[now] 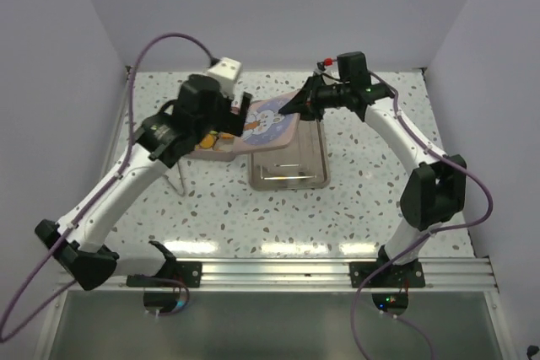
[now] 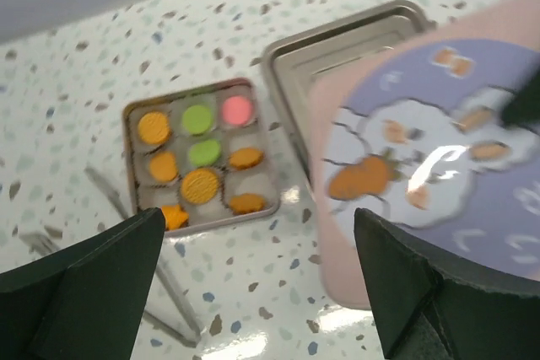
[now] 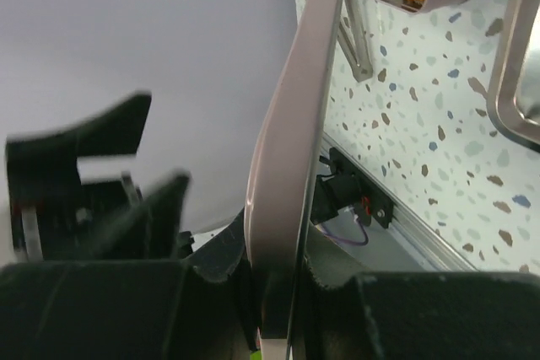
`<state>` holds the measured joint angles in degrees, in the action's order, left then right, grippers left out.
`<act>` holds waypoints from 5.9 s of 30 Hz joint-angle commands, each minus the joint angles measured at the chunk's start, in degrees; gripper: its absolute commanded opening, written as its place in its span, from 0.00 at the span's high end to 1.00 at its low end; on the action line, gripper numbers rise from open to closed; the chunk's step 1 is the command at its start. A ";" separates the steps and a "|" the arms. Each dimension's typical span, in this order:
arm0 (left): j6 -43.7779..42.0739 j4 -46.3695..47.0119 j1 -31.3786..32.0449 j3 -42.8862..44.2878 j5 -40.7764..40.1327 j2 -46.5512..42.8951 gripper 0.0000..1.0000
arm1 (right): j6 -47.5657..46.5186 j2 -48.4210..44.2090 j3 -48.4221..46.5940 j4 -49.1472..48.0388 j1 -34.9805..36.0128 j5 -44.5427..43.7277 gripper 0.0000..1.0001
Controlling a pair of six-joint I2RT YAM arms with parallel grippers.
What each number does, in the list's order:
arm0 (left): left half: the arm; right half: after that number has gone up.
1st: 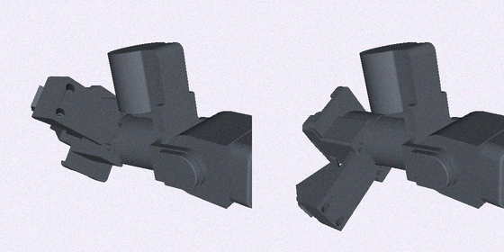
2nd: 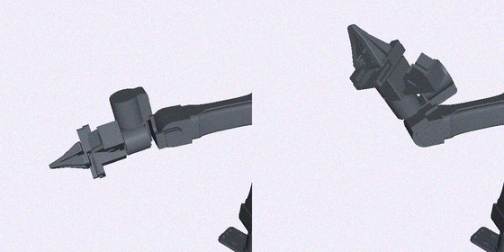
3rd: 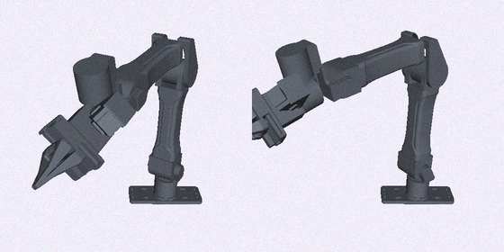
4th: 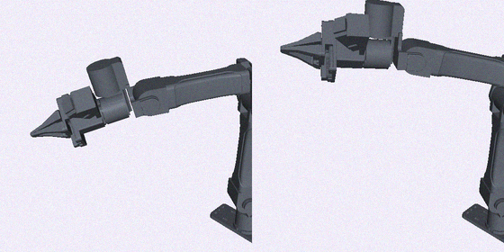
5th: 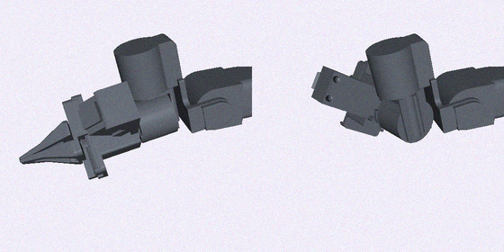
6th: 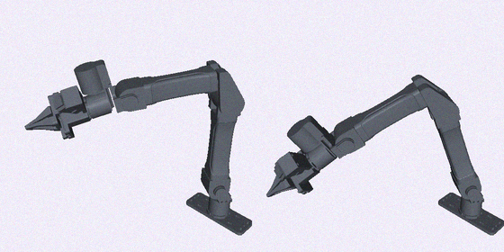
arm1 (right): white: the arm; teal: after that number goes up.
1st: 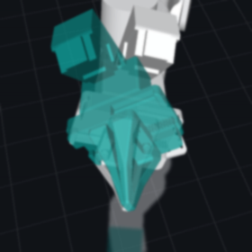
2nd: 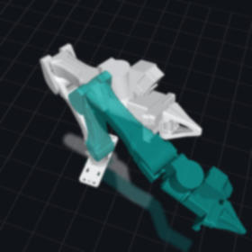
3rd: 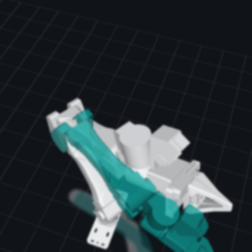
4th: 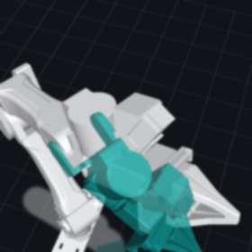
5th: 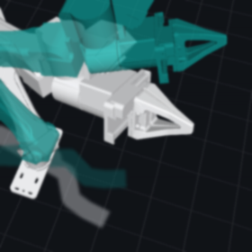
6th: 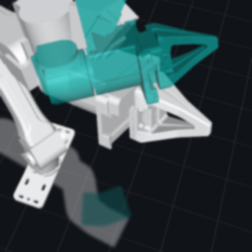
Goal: Pack the cookies
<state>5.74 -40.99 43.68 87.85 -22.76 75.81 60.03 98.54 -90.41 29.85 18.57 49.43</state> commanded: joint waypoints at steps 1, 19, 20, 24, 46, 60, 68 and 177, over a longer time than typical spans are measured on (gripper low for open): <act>10.50 6.79 -19.11 -6.54 23.87 -6.99 0.00 | 1.05 -1.60 1.81 -15.56 3.14 2.69 1.00; 18.78 34.65 -50.71 -23.34 48.33 11.55 0.00 | 17.04 22.57 -8.11 -47.33 7.10 -4.61 1.00; 19.22 35.36 -52.19 -23.26 48.69 13.21 0.00 | 17.75 22.75 -7.77 -47.86 7.10 -4.61 1.00; 18.17 36.43 -54.31 -21.24 49.66 18.22 0.00 | 15.92 22.31 -7.50 -46.47 7.10 -5.04 1.00; 18.34 35.81 -50.45 -14.29 52.03 32.74 0.05 | 10.20 22.92 -3.80 -46.28 1.30 0.13 1.00; 25.11 38.53 -41.49 -19.12 54.40 29.57 0.06 | 5.98 29.42 -6.45 -45.75 1.03 2.07 1.00; 25.11 38.01 -41.22 -18.77 55.63 28.25 0.06 | 9.13 32.85 -6.97 -51.28 2.61 4.88 1.00; 18.08 10.41 -25.84 4.69 32.08 42.75 0.19 | -15.03 31.36 -3.19 -15.96 0.68 0.93 0.59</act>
<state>24.27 -29.10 15.20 90.98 8.05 117.23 45.98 129.69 -93.60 14.44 18.04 48.03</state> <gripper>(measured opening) 0.808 0.413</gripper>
